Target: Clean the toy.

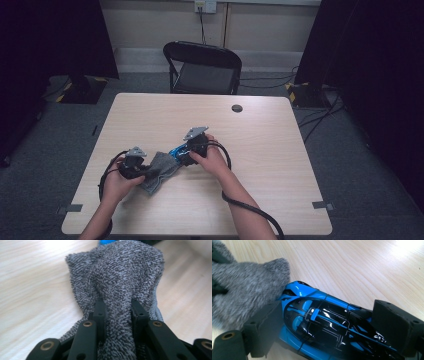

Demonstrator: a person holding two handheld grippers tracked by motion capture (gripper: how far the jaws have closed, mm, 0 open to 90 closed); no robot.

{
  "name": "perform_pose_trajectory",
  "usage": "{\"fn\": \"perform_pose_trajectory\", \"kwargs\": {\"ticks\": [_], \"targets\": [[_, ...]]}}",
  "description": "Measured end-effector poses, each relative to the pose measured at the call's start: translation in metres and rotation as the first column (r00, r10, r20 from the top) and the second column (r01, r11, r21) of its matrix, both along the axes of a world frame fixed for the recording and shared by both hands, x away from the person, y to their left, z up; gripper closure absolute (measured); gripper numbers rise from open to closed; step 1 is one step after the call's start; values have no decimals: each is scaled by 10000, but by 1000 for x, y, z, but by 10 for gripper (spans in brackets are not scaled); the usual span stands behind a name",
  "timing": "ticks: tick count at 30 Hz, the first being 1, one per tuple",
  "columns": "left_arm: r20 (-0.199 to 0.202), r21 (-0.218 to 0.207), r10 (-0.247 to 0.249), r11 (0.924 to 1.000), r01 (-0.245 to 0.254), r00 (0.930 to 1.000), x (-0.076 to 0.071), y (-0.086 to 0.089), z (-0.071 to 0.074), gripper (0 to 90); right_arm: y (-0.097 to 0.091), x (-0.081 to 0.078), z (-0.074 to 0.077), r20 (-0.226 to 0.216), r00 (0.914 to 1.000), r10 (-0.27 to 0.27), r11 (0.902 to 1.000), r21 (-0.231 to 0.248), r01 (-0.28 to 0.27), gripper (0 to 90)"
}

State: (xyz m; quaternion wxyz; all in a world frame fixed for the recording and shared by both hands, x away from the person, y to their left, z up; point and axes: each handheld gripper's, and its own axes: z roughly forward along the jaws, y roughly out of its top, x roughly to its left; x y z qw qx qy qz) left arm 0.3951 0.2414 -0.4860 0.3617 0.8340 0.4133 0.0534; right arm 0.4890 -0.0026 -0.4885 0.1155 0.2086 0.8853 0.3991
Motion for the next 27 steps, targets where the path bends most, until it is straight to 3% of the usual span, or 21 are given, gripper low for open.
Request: {"fn": "perform_pose_trajectory", "kwargs": {"ticks": [8,17,23,27], "targets": [[-149,55,-623,9980,623,9979,-8,-15,2,721,0,0,0,-15,10000,-29,10000,-42,29,105],[-536,-71,-1887,9820,1885,9806,-20,-41,6,723,1,0,2,-61,10000,-50,9998,-174,49,104],[-329,-200,-2499,9682,2494,9677,-27,-55,13,722,1,0,1,-62,10000,-34,9999,-134,33,104],[-125,-20,-2461,9693,2460,9692,-28,-51,21,723,1,1,1,-59,10000,-21,9999,-133,20,104]]}}
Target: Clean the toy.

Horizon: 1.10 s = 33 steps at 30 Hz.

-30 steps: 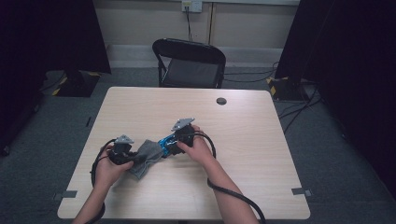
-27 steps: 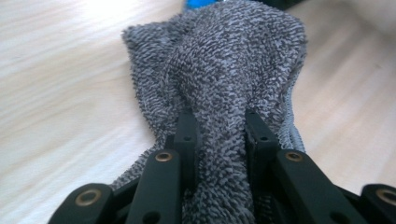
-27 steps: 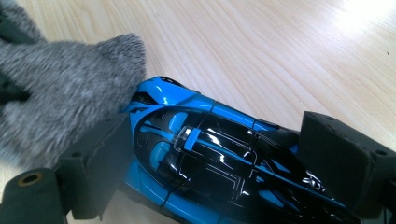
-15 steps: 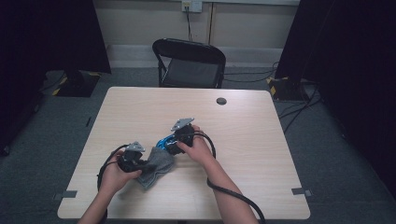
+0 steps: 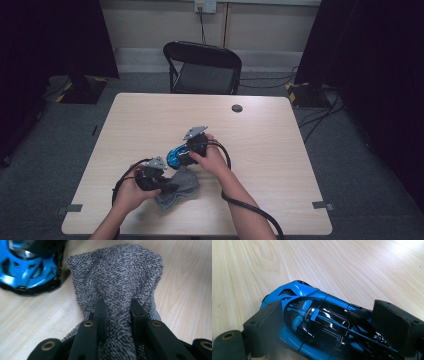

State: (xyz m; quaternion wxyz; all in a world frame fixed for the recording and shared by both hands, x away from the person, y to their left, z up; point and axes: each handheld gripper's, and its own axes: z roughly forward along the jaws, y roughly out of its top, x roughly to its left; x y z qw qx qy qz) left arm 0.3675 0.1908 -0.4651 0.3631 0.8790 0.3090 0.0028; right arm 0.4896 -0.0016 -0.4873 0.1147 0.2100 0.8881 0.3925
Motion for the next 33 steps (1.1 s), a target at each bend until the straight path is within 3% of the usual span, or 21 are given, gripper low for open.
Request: {"fn": "perform_pose_trajectory", "kwargs": {"ticks": [3,6,9,11,16,21,25,27,33], "targets": [[180,174,394,9991,-397,9991,2,16,5,722,0,0,0,-4,10000,-21,10000,26,21,105],[363,442,1031,9935,-1047,9940,4,36,10,722,0,0,0,-16,10000,-19,10000,7,19,104],[548,15,1733,9848,-1736,9833,8,56,11,717,0,0,0,-20,10000,-38,10000,29,38,105],[679,-63,2345,9721,-2346,9697,12,67,10,717,0,0,0,-10,10000,-41,10000,43,41,104],[601,-126,3297,9441,-3296,9422,24,85,-1,717,0,0,-1,-12,10000,-22,10000,69,22,104],[820,116,3669,9294,-3690,9267,34,86,-7,718,0,0,-1,-14,10000,-25,10000,85,25,104],[848,554,4431,8922,-4482,8925,38,87,-14,718,0,-1,-1,-18,10000,-34,10000,84,34,104],[667,417,4588,8859,-4619,8860,40,85,-18,717,0,-1,-1,-15,10000,-35,10000,90,36,104],[1018,900,4040,9064,-4128,9091,43,74,-17,715,0,-1,-1,-7,10000,-44,10000,84,44,104]]}}
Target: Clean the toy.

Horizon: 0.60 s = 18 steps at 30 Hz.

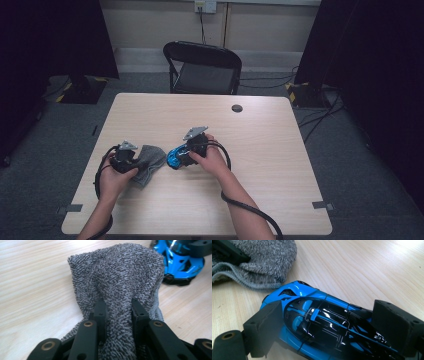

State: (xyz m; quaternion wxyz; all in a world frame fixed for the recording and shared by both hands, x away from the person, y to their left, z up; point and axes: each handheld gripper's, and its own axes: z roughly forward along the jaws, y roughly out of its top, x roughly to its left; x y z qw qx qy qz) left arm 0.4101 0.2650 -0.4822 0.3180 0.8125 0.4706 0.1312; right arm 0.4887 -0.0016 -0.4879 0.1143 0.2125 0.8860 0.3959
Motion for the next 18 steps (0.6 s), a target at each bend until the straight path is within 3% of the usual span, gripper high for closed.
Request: {"fn": "perform_pose_trajectory", "kwargs": {"ticks": [6,12,18], "targets": [[-262,5,-773,9970,773,9967,-1,-10,2,718,-1,0,-1,26,10000,-28,10000,71,27,104],[-507,-161,-1581,9874,1574,9861,-4,-18,3,719,-1,-1,-1,32,10000,-24,10000,67,24,104],[-600,-425,-2031,9787,2007,9773,-12,-27,3,718,-1,-1,-1,39,10000,-37,10000,65,37,104]]}}
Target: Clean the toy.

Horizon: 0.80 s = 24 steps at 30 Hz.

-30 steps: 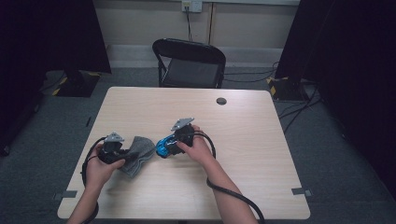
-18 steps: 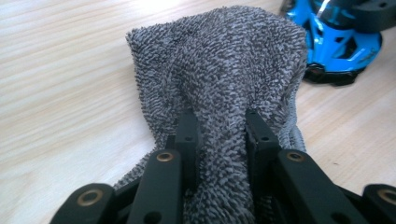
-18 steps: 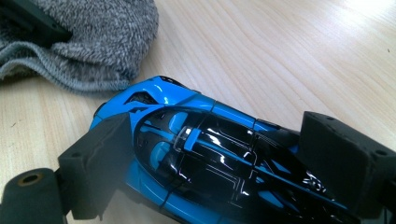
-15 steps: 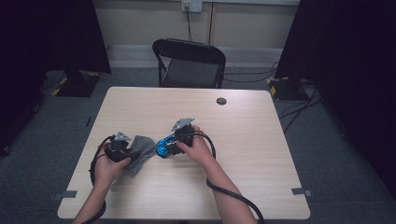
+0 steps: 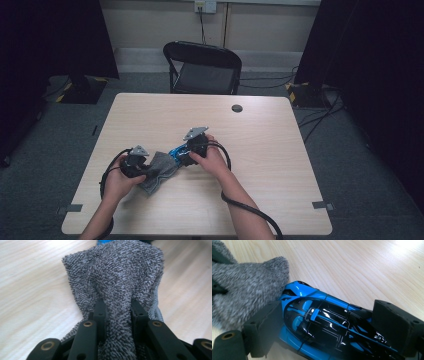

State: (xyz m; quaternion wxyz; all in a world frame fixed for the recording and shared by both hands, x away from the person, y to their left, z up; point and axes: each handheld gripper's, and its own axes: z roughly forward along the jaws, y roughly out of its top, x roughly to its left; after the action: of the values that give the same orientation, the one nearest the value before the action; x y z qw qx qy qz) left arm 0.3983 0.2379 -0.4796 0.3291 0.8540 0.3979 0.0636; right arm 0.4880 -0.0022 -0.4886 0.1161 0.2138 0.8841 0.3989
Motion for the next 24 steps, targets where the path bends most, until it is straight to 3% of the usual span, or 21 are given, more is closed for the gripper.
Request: {"fn": "perform_pose_trajectory", "kwargs": {"ticks": [13,24], "targets": [[-174,-158,-728,9972,725,9972,-5,-17,1,718,0,0,0,5,10000,-12,10000,2,12,104],[-333,-220,-1335,9909,1328,9905,-11,-36,1,718,0,0,0,5,10000,-4,10000,0,4,104]]}}
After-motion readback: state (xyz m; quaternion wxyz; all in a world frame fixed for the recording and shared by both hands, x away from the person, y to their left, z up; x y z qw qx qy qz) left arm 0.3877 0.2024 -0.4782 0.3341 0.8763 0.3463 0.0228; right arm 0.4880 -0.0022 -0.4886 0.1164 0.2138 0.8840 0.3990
